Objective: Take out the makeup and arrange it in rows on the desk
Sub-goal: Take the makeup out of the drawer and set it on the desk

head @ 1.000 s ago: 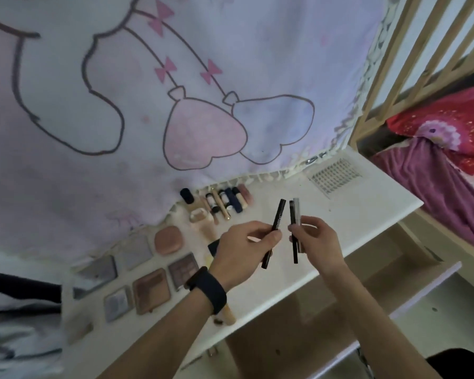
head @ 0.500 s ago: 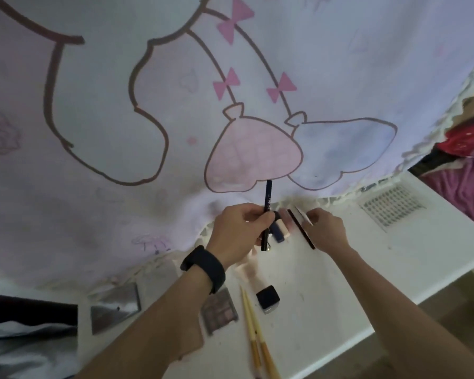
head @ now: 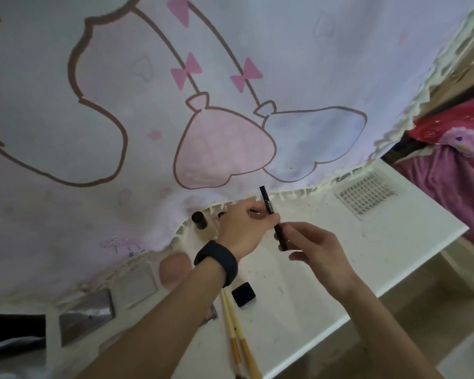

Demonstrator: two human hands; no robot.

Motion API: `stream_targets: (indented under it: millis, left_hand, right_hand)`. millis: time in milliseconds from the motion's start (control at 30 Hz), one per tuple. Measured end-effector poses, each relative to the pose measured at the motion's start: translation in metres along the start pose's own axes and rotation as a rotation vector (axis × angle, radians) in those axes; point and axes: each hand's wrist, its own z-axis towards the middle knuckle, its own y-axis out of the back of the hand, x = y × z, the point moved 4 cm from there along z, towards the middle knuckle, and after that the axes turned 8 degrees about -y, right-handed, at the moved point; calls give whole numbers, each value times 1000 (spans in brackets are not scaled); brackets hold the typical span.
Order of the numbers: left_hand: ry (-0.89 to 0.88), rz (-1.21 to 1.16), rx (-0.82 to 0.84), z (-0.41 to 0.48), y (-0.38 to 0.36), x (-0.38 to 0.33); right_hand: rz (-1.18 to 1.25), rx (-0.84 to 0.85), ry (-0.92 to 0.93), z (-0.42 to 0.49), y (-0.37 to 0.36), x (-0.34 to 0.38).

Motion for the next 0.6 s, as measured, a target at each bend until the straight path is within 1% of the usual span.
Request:
stream_targets:
  millis: [67,133,233,300,400,467,600]
  left_hand:
    - [-16,41,14,2,-9,3]
    - [-13,122,63,0,-17,5]
    - [-48,454,245,2,-33,13]
    - [-80,691,354,10,-43,20]
    - [-75,932,448,28,-50,32]
    - [-35,969,484,38,-51,41]
    - [61,976,552,44,-57,63]
  right_hand:
    - [-41,-53,36,-2,7,-4]
    - [-92,-145,28,6,19,-15]
    - [-334,-350,-24,32,43,-35]
    - [-453,-421,-41,47,53,-45]
    - [-578,-443,-22,70,56,-55]
    - [-667,-434,6,83,53,-57]
    - [-835,-360,84,92,36,-59]
